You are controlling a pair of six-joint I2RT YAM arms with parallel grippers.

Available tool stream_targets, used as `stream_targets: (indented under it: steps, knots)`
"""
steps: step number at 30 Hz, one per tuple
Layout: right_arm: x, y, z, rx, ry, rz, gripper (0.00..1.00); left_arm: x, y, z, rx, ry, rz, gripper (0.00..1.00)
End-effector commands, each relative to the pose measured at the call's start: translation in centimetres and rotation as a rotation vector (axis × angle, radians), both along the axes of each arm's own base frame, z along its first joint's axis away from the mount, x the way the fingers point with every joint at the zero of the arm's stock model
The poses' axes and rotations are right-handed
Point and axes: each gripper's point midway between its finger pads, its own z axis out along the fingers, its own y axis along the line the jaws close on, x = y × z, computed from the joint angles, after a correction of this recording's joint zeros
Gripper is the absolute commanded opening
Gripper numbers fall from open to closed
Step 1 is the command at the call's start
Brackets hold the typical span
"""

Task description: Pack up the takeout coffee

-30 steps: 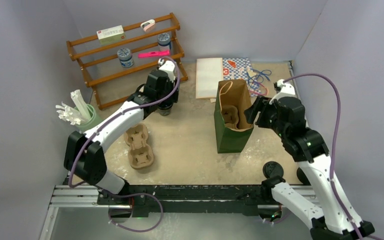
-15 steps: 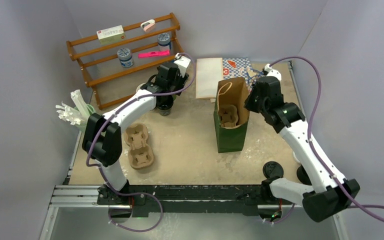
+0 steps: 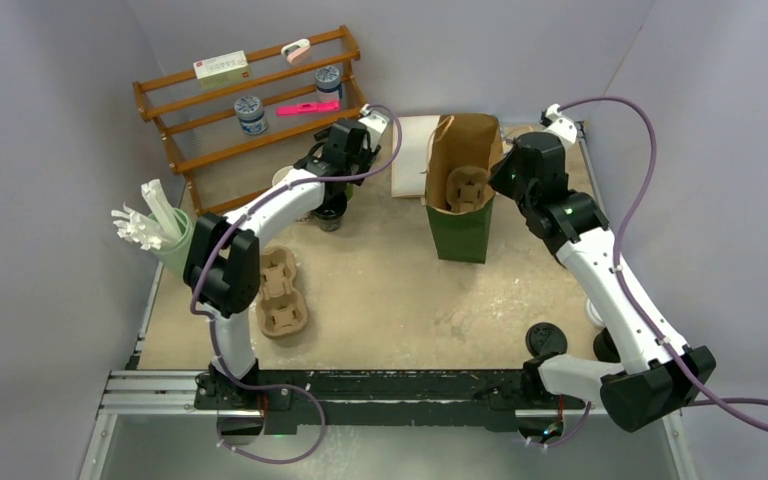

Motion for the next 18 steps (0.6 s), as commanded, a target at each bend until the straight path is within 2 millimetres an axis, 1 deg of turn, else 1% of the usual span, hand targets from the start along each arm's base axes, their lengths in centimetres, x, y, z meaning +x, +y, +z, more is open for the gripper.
stream_targets:
  steps: [1,4,9,11,13,14,16,17,18]
  knots:
    - [1.6,-0.7,5.3,0.045,-0.165,-0.066,0.0,1.3,0.1,1.7,0.0,-0.048,0.015,0.36]
    - [2.1,-0.4,5.5,0.051,-0.177,-0.066,0.0,1.4,0.3,1.3,0.019,-0.037,0.024,0.32]
    - [2.9,1.6,6.3,0.136,-0.209,-0.001,0.0,1.6,1.2,0.5,0.069,-0.017,0.061,0.27]
    - [3.2,1.7,6.1,0.152,-0.205,-0.007,0.0,1.6,1.3,0.3,0.081,-0.006,0.065,0.26]
    - [3.3,1.6,5.2,0.149,-0.182,-0.023,0.0,1.6,1.3,0.1,0.088,0.002,0.066,0.24]
    - [3.4,1.5,4.5,0.144,-0.167,-0.032,0.02,1.6,1.3,0.1,0.09,0.002,0.066,0.22]
    - [3.3,1.3,3.3,0.137,-0.145,-0.046,0.21,1.6,1.4,0.1,0.092,0.001,0.064,0.18]
    - [3.3,1.1,2.6,0.132,-0.131,-0.051,0.29,1.6,1.3,0.2,0.092,0.0,0.064,0.15]
    - [3.2,1.0,2.1,0.127,-0.123,-0.053,0.33,1.6,1.4,0.2,0.093,0.0,0.065,0.13]
